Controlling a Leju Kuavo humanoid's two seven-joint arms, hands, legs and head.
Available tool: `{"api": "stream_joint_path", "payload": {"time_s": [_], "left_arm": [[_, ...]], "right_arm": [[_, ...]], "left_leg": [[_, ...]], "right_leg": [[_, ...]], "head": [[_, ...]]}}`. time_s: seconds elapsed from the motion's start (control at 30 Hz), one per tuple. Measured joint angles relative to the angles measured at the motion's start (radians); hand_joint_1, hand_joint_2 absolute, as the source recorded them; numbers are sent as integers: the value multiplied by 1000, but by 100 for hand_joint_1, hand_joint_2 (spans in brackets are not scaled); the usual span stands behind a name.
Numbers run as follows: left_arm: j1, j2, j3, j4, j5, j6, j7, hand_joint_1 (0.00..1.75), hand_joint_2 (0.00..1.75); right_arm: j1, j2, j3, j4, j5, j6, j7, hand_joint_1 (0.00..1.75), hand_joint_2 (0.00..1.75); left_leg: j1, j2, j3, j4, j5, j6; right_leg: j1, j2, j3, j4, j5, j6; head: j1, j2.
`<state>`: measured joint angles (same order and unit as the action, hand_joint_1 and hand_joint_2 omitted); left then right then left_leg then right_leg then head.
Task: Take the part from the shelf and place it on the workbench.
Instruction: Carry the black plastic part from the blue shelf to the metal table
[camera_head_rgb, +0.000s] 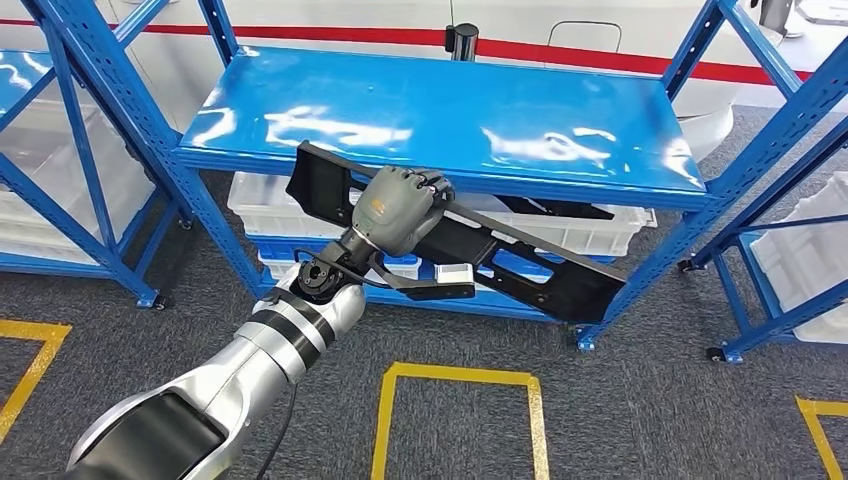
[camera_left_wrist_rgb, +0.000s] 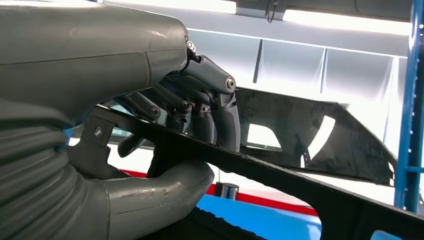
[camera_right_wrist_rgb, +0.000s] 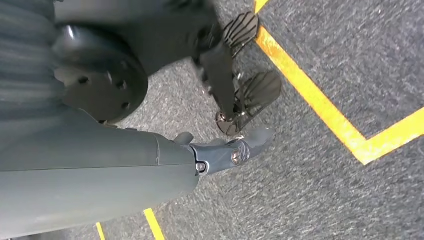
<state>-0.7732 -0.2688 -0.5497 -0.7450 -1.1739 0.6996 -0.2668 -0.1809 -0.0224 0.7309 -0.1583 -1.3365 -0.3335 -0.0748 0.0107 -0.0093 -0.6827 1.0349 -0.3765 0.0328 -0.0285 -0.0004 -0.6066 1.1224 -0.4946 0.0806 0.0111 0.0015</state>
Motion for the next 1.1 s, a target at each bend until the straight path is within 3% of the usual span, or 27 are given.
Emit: {"api": "stream_joint_path", "payload": {"time_s": [0.07, 0.13, 0.2, 0.27, 0.33, 0.37, 0.4, 0.43, 0.5, 0.57, 0.7, 0.73, 0.8, 0.87, 0.9, 0.93, 0.97, 1.0, 1.03, 1.1], "left_arm": [[-1, -1, 0, 0, 0, 0, 1, 175, 175], [-1, -2, 0, 0, 0, 0, 1, 175, 175], [-2, -3, 0, 1, 0, 0, 1, 175, 175], [-2, -3, 0, 1, 1, 0, 1, 175, 175], [-1, -2, 0, 2, 1, 0, 1, 175, 175], [0, -1, 0, 3, 1, 0, 2, 175, 175], [1, -1, 0, 5, 1, 0, 2, 175, 175], [2, 0, 0, 7, 1, 0, 2, 175, 175], [-1, 0, 0, 9, 2, 0, 2, 175, 175], [-3, -2, 0, 9, 2, 0, 2, 175, 175], [-5, -4, 0, 10, 3, 0, 2, 175, 175], [-6, -5, 0, 10, 3, 0, 2, 175, 175], [-6, -7, 0, 10, 3, 0, 2, 175, 175], [-5, -8, 0, 12, 3, 0, 2, 175, 175], [-4, -8, 0, 13, 3, 0, 2, 175, 175], [-3, -8, 0, 15, 3, 0, 2, 175, 175], [-2, -8, 0, 15, 3, 0, 2, 175, 175], [-2, -8, 0, 15, 4, 0, 2, 175, 175], [-3, -8, 0, 15, 4, 0, 2, 175, 175], [-4, -9, -1, 15, 7, 0, 2, 175, 175]], "right_arm": [[-1, -1, 0, 0, 0, 0, 0, 0, 175], [0, -2, 0, 0, -1, 0, 0, 0, 175], [0, 0, 0, 0, -1, 0, 0, 0, 175], [0, 1, 0, 0, -1, 0, 0, 0, 175], [0, 0, 0, 0, -1, 0, 0, 0, 175], [1, -1, 0, 0, -1, 0, 0, 0, 175], [2, -1, 0, 0, -1, 0, 0, 0, 175], [2, -1, 0, 0, -1, 0, 0, 0, 175], [2, 0, 0, 0, -2, 0, 0, 0, 175], [1, 0, 0, 0, -2, 0, 0, 0, 175], [1, 0, 0, 0, -2, 0, 0, 0, 175], [1, 0, 0, 0, -2, 0, 0, 0, 175], [2, 1, 0, 0, -2, -1, 0, 0, 175], [1, 2, 0, 0, -2, -1, 0, 0, 175], [2, 1, 0, 0, -2, -1, 0, 0, 175], [2, 1, 0, 0, -2, -1, 0, 0, 175], [2, 1, 0, 0, -2, -1, 0, 0, 175], [1, 0, 0, 0, -2, -1, 0, 0, 175], [0, -1, 0, 0, -2, -1, 0, 0, 175], [-2, -1, 0, 0, -2, -1, 0, 0, 175]], "left_leg": [[-2, 1, -7, -1, 14, -12], [-2, 3, -6, -9, 27, -27], [1, 4, -14, -2, 18, -39], [3, 5, -40, 68, -51, -46], [4, 5, -79, 200, -138, -52], [4, 5, -89, 251, -160, -55], [4, 5, -82, 269, -164, -56], [4, 6, -55, 247, -151, -56], [4, 5, 43, 120, -118, -51], [0, 3, 106, 27, -101, -41], [-7, 1, 98, 4, -82, -10], [-5, 2, 92, 0, -73, 1], [-3, 4, 74, -4, -56, 15], [-4, 5, 53, -4, -40, 18], [-5, 5, 43, -4, -32, 17], [-5, 5, 33, -4, -25, 16], [-4, 5, 25, -4, -18, 13], [-4, 5, 17, -3, -10, 10], [-5, 5, 11, -4, -3, 5], [-6, 5, 5, -6, 11, -8]], "right_leg": [[6, 2, 63, -95, 6, -10], [11, 4, 59, -107, 12, -24], [4, 3, 53, -113, 25, -43], [-4, 0, 45, -116, 43, -61], [-1, -1, 27, -115, 58, -68], [0, -1, 17, -114, 65, -68], [0, -1, 8, -114, 71, -67], [0, -1, 1, -112, 76, -65], [0, 0, -10, -109, 84, -57], [2, 0, -16, -106, 92, -46], [5, 0, -32, -104, 102, -19], [6, 0, -45, -86, 88, -17], [5, 0, -92, 17, 25, -21], [5, 0, -140, 152, -38, -20], [5, 0, -145, 185, -51, -15], [5, 0, -128, 175, -47, -8], [5, 0, -93, 130, -32, 0], [4, -1, -40, 52, -14, 5], [6, 0, 10, -21, 0, 5], [12, 3, 61, -105, 17, -6]], "head": [[-2, 0], [-3, 0], [-3, 0], [-5, 0], [-5, 0], [-5, 0], [-6, 0], [-6, 0], [-6, 0], [-5, 0], [-5, 0], [-3, 0], [0, 0], [2, 0], [2, 0], [2, 0], [2, 0], [2, 0], [1, 0], [0, 0]]}}
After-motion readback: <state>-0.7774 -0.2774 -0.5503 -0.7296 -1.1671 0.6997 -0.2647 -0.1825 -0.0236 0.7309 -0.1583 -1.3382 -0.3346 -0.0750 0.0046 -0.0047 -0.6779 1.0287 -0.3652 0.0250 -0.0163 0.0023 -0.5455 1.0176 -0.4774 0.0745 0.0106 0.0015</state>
